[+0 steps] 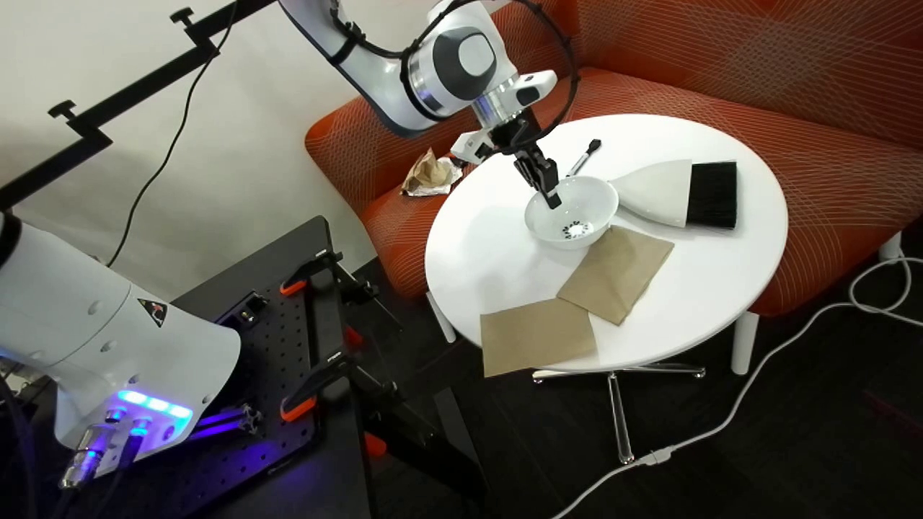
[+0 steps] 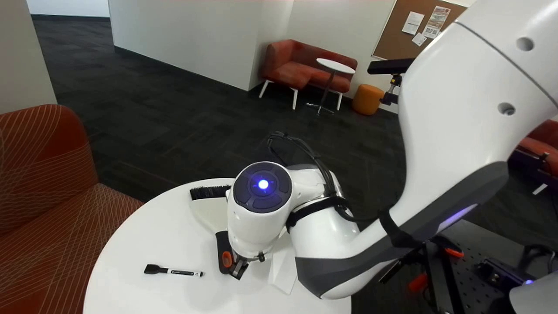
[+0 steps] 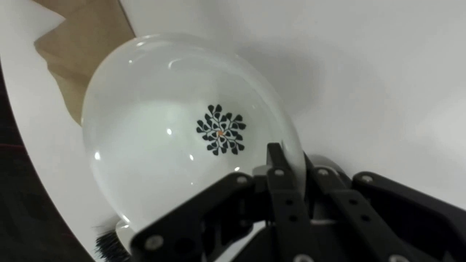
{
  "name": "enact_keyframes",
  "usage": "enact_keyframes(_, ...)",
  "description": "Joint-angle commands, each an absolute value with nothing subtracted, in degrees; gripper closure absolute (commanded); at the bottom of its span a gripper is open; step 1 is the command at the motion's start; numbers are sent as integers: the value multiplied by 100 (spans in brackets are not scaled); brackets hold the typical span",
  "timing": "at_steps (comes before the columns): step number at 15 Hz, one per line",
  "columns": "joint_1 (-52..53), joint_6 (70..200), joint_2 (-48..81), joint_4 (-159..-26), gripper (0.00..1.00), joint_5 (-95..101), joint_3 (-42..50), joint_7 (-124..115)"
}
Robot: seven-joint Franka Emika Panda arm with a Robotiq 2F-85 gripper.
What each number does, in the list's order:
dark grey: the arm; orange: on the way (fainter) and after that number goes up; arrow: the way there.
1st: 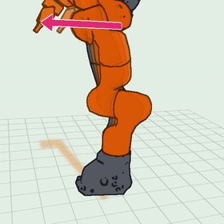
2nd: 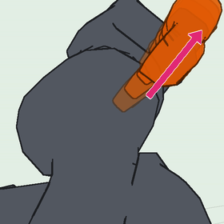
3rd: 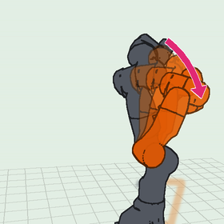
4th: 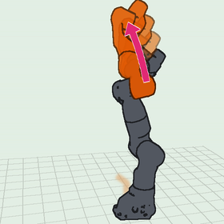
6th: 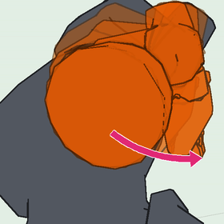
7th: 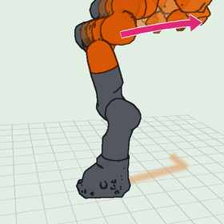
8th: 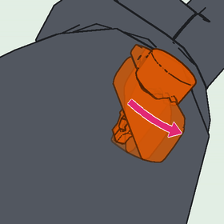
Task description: Move the bowl to the left
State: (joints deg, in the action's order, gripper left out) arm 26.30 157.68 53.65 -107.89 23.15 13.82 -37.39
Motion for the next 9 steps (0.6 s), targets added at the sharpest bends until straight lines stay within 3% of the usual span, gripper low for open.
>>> enact_keyframes(1,3015,15788,4878,-11384,98,2130,1608,-3797)
enact_keyframes(9,3443,15774,4274,-12073,98,2180,1306,-3486)
